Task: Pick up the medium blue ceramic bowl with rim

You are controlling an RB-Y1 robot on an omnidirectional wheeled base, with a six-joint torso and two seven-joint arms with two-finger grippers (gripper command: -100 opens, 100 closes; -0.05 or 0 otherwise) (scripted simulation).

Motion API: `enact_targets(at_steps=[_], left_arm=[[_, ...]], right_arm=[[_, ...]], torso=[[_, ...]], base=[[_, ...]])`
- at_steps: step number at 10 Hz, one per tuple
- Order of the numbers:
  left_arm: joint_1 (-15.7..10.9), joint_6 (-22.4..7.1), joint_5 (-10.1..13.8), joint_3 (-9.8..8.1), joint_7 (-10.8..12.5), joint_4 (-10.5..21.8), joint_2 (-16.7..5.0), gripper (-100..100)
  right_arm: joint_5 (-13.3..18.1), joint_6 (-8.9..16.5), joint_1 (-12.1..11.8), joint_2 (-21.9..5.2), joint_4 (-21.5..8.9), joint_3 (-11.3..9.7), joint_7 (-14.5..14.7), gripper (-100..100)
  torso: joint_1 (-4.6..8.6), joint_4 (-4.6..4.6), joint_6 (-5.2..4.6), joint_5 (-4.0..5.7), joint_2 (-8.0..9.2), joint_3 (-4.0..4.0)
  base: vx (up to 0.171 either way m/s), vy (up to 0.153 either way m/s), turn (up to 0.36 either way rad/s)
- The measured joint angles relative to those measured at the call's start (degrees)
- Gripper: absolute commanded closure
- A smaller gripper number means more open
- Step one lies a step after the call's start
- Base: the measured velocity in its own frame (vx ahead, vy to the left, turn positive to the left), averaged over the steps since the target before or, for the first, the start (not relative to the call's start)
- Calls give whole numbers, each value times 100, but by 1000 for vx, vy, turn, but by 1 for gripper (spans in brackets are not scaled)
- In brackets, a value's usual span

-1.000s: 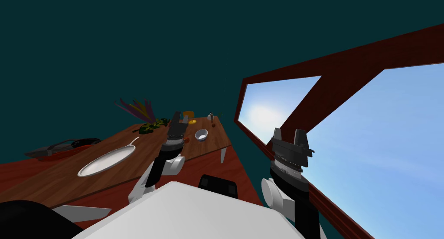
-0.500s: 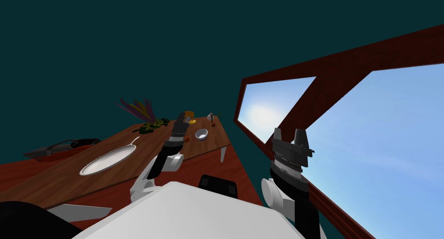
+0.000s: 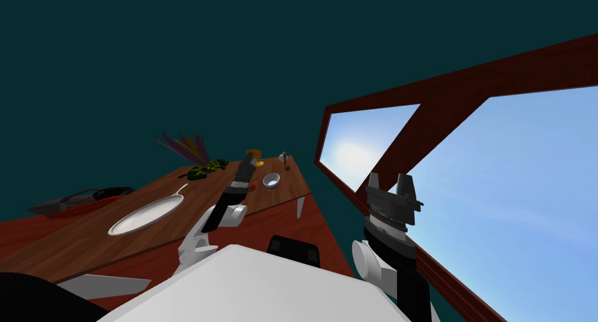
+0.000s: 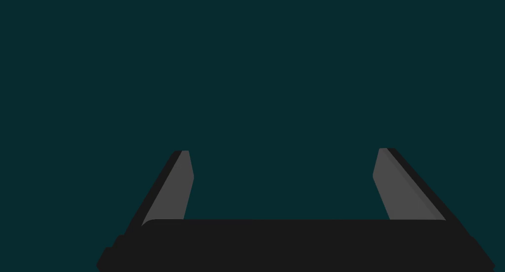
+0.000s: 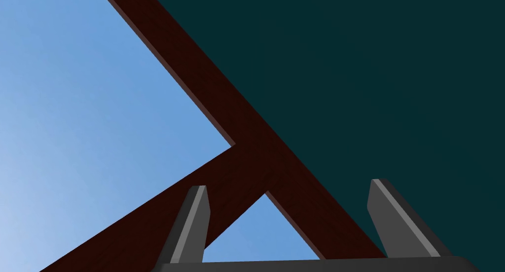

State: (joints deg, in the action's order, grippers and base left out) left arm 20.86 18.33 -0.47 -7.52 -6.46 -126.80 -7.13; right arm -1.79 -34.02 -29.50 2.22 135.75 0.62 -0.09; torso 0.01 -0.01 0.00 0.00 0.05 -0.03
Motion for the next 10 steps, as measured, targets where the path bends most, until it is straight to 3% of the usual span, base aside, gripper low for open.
enact_targets(at_steps=[4, 6, 10], left_arm=[[-178, -637, 33, -184, 68, 196, -191, -100], [-395, -995, 57, -305, 98, 398, -307, -100], [-513, -1630, 114, -495, 177, 634, -488, -100]], right_arm=[[0, 0, 0, 0, 0, 0, 0, 0], [0, 0, 0, 0, 0, 0, 0, 0], [0, 0, 0, 0, 0, 0, 0, 0]], torso=[[1, 0, 0, 0, 0, 0], [0, 0, 0, 0, -1, 1], [2, 1, 1, 0, -2, 1]], base=[[-18, -8, -15], [-15, -8, -17], [-11, -11, -18]])
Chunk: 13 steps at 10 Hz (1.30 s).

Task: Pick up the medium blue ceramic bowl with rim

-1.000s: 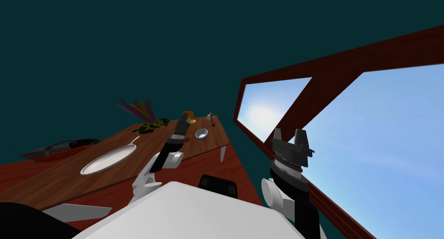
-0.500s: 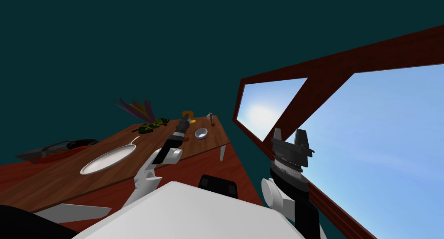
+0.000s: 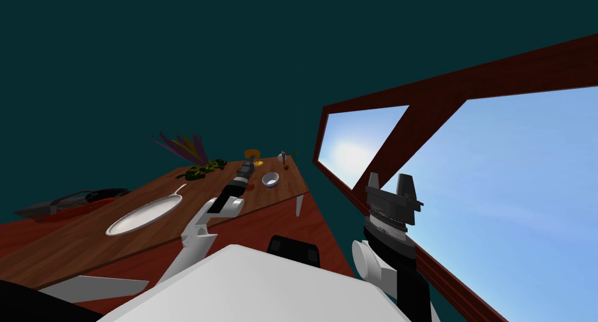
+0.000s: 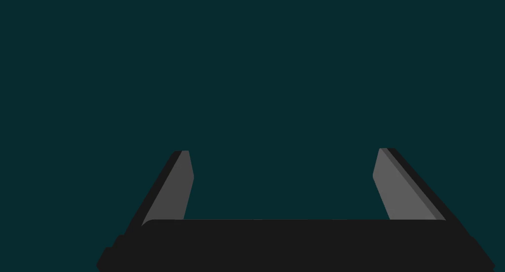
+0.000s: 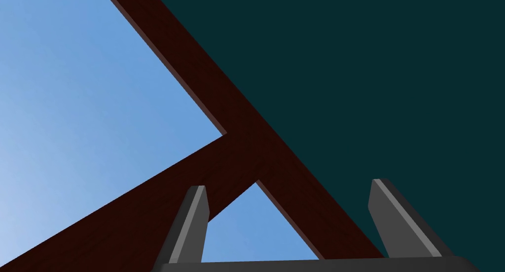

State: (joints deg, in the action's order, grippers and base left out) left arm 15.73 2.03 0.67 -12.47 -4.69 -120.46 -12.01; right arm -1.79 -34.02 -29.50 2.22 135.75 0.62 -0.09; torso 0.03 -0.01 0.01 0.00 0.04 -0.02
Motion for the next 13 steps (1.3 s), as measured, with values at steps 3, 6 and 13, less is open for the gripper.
enact_targets(at_steps=[3, 6, 13], left_arm=[[-130, -418, 14, -88, 16, 167, -69, -100], [-313, -888, 64, -239, 65, 415, -202, -100], [-608, -1921, 175, -474, 159, 841, -432, -100]], right_arm=[[0, 0, 0, 0, 0, 0, 0, 0], [0, 0, 0, 0, 0, 0, 0, 0], [0, 0, 0, 0, 0, 0, 0, 0]], torso=[[0, 0, 0, 0, -3, 1], [2, 1, -1, 1, -4, 2], [1, 1, 0, 1, -5, 3]], base=[[-5, -10, -12], [-2, -15, -18], [3, -14, -15]])
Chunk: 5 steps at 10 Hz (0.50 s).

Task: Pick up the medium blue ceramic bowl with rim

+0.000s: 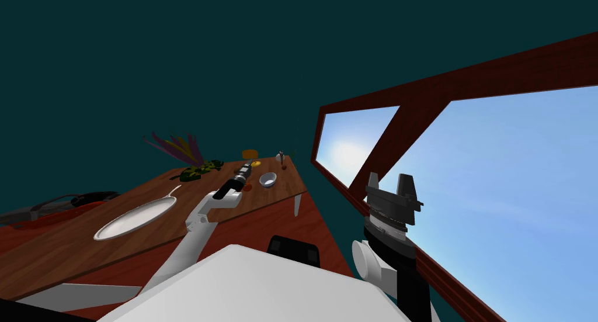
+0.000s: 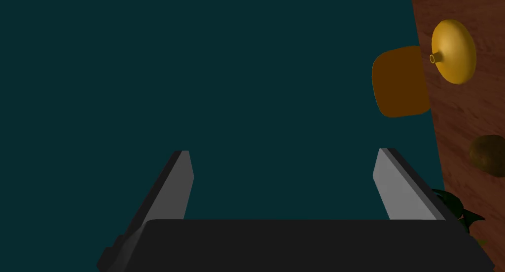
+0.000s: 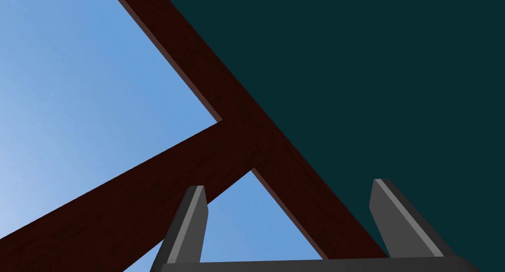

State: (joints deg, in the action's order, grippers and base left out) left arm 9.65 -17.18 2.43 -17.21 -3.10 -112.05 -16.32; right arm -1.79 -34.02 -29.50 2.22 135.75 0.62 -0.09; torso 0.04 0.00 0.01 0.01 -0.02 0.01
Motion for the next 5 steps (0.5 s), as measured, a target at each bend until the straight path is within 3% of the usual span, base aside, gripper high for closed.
enact_targets(at_steps=[5], left_arm=[[-276, -792, 86, -196, 60, 452, -142, -100]], right_arm=[[0, 0, 0, 0, 0, 0, 0, 0]], torso=[[6, 2, 0, 1, -6, 4]], base=[[15, -22, -22]])
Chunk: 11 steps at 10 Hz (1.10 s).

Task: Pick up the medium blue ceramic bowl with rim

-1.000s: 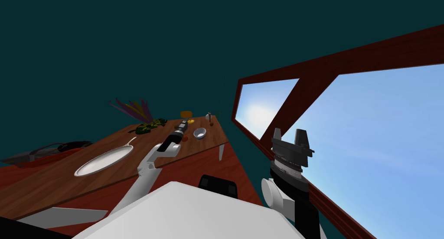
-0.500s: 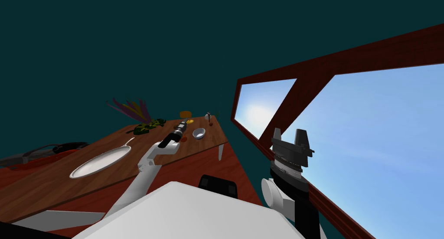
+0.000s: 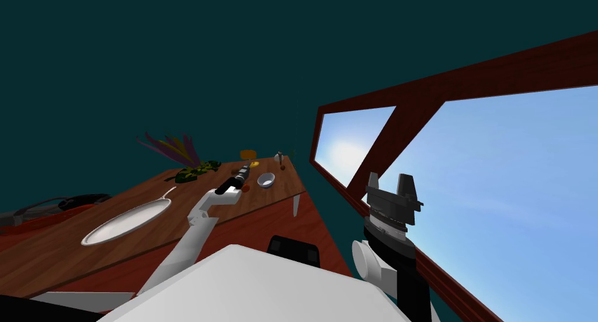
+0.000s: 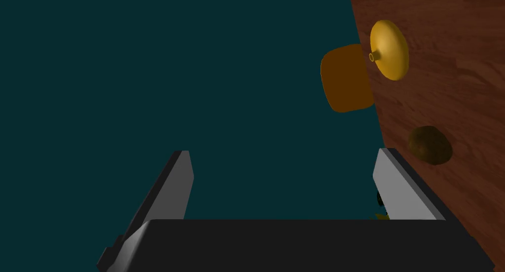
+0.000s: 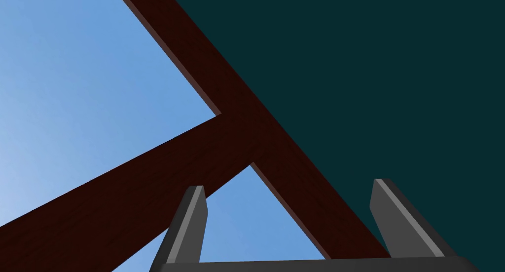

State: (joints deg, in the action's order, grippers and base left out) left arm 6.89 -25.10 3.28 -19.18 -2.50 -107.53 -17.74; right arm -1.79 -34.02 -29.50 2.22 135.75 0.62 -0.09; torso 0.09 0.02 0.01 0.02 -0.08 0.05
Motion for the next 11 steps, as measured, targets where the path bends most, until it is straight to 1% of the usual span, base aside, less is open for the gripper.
enact_targets(at_steps=[2, 3, 4, 6, 7, 8, 11], left_arm=[[-41, -300, 37, -42, 21, 51, -49, -100], [-94, -431, 62, -82, 34, 174, -80, -100], [-91, -587, 82, -107, 45, 191, -91, -100], [-233, -909, 141, -181, 75, 394, -176, -100], [-221, -1008, 167, -192, 78, 405, -196, -100], [-289, -1137, 177, -226, 91, 513, -209, -100], [-384, -1622, 257, -315, 129, 676, -275, -100]], right_arm=[[0, 0, 0, 0, 0, 0, 0, 0], [0, 0, 0, 0, 0, 0, 0, 0], [0, 0, 0, 0, 0, 0, 0, 0], [0, 0, 0, 0, 0, 0, 0, 0], [0, 0, 0, 0, 0, 0, 0, 0], [0, 0, 0, 0, 0, 0, 0, 0], [0, 0, 0, 0, 0, 0, 0, 0]], torso=[[-5, -1, 1, -1, 4, -2], [-3, -1, 0, -1, 2, -1], [-2, 0, 1, 0, 2, -1], [-1, 1, 1, 0, -2, 1], [-5, 0, 1, 0, 2, -1], [-4, 0, 0, -1, -2, 1], [2, 1, 1, 1, -5, 3]], base=[[10, -14, -16], [17, -21, -16], [27, -26, -26], [19, -16, -8], [25, -16, -29], [25, -17, -22], [34, -33, -25]])
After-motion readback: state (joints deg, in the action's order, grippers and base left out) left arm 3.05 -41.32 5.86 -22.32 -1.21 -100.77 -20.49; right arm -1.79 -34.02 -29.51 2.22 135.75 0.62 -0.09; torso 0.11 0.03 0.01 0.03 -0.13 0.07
